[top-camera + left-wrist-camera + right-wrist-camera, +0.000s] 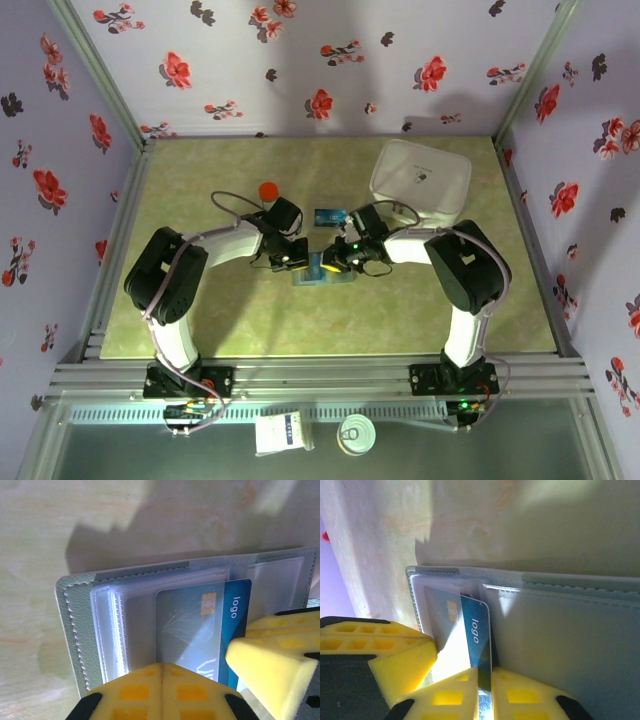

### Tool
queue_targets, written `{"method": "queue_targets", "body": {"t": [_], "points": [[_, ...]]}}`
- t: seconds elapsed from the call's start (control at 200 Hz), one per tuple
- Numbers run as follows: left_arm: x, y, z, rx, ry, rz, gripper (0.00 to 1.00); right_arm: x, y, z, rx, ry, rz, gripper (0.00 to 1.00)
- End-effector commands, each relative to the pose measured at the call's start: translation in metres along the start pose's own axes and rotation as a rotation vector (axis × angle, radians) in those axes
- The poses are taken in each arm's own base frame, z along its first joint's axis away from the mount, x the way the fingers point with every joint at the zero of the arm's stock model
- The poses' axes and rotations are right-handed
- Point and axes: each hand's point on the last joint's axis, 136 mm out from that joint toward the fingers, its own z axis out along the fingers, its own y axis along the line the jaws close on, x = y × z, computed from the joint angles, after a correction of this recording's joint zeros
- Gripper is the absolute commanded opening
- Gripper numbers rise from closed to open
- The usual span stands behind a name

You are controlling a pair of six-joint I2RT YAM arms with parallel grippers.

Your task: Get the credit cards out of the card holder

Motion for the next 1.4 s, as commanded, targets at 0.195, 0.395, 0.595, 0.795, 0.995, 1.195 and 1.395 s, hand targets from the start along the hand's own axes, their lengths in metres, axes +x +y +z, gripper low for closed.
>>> {"method": "queue_targets", "body": {"t": [0.195, 0.395, 0.595, 0.795, 0.995, 1.195, 1.395], "points": [[0.011, 0.011, -0.001, -0.044, 0.032, 0.017, 0.0, 0.004, -0.016, -0.035, 0.082, -0.038, -0.014, 0.07], [0.002, -0.002, -0.01, -0.002, 0.012, 0.024, 0.0, 0.003, -0.01, -0.064, 0.176, -0.05, -0.119, 0.06], [-0.008, -0.015, -0.029, 0.075, -0.044, 0.018, 0.05, -0.008, -0.001, -0.09, 0.308, -0.037, -0.358, 0.02], [-0.012, -0.005, -0.045, 0.088, -0.084, -0.01, 0.09, -0.028, 0.012, -0.113, 0.424, -0.006, -0.76, 0.0], [-0.005, 0.013, -0.057, 0.084, -0.107, -0.045, 0.1, -0.05, 0.033, -0.127, 0.498, 0.13, -1.189, 0.0], [0.008, 0.028, -0.062, 0.07, -0.108, -0.071, 0.1, -0.076, 0.043, -0.124, 0.552, 0.227, -1.42, 0.0], [0.013, 0.038, -0.061, 0.057, -0.101, -0.094, 0.1, -0.098, 0.05, -0.107, 0.517, 0.307, -1.465, 0.0]]}}
